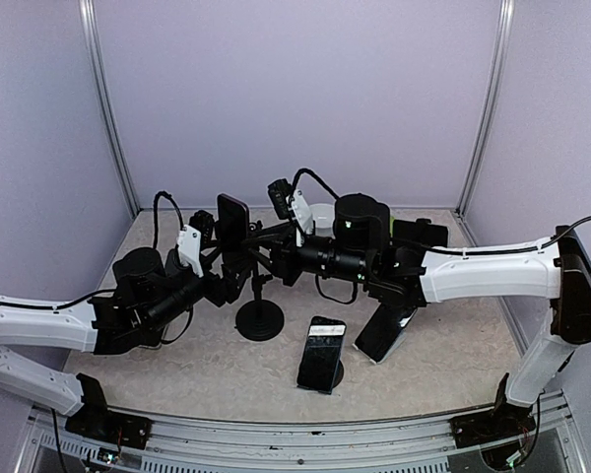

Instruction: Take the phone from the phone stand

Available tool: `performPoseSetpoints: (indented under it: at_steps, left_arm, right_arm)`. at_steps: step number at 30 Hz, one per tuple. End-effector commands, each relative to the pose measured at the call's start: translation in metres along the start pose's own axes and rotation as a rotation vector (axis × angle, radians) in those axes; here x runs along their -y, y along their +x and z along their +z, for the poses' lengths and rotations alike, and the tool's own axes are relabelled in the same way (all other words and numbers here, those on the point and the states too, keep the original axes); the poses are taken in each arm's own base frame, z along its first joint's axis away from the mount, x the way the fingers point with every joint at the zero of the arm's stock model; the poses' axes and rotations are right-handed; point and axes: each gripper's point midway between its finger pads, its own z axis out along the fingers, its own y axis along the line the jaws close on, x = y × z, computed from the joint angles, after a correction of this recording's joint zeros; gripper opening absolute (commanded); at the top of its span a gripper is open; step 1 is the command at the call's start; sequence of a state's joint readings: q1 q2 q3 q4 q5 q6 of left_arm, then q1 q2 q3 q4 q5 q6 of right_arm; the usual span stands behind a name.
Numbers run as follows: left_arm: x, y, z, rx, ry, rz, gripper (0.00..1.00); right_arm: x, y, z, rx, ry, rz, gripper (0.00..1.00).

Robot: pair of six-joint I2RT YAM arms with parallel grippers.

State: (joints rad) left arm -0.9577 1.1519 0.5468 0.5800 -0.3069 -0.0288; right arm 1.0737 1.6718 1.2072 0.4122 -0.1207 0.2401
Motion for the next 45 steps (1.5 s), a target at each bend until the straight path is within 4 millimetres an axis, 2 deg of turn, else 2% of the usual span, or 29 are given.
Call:
performPoseSetpoints:
  at_steps: [1,6,15,21,28,30,33,39,45]
  left_arm:
    - [0.000,0.003,0.003,-0.028,-0.016,0.019,0.41]
    - [-0.015,0.005,0.003,-0.040,-0.088,0.004,0.38]
    - [-0.059,0.001,-0.006,-0.026,-0.235,-0.073,0.33]
    - [-0.096,0.004,-0.016,-0.031,-0.357,-0.136,0.28]
    - [-0.109,0.009,-0.018,-0.045,-0.421,-0.164,0.25]
    - [-0.103,0.008,-0.014,-0.035,-0.378,-0.162,0.25]
    - [-0.077,0.000,-0.005,-0.009,-0.211,-0.136,0.24]
    - [-0.001,-0.019,0.002,0.022,0.225,-0.082,0.23]
    - [0.055,-0.025,-0.005,0.033,0.426,-0.039,0.20]
  right_arm:
    - [-0.002,-0.001,0.000,-0.018,0.010,-0.012,0.10]
    - [-0.005,-0.004,-0.003,-0.025,0.004,-0.011,0.00]
    - [-0.007,-0.010,-0.019,-0.034,-0.001,-0.016,0.00]
    - [-0.005,-0.004,-0.027,-0.053,-0.023,0.004,0.00]
    - [-0.008,0.002,-0.031,-0.071,-0.059,0.016,0.00]
    - [-0.008,0.002,-0.031,-0.072,-0.065,0.010,0.00]
    - [-0.004,0.002,-0.030,-0.070,-0.055,0.005,0.00]
    - [0.004,0.003,-0.023,-0.062,-0.034,-0.002,0.00]
    - [0.008,0.001,-0.013,-0.049,-0.024,-0.011,0.00]
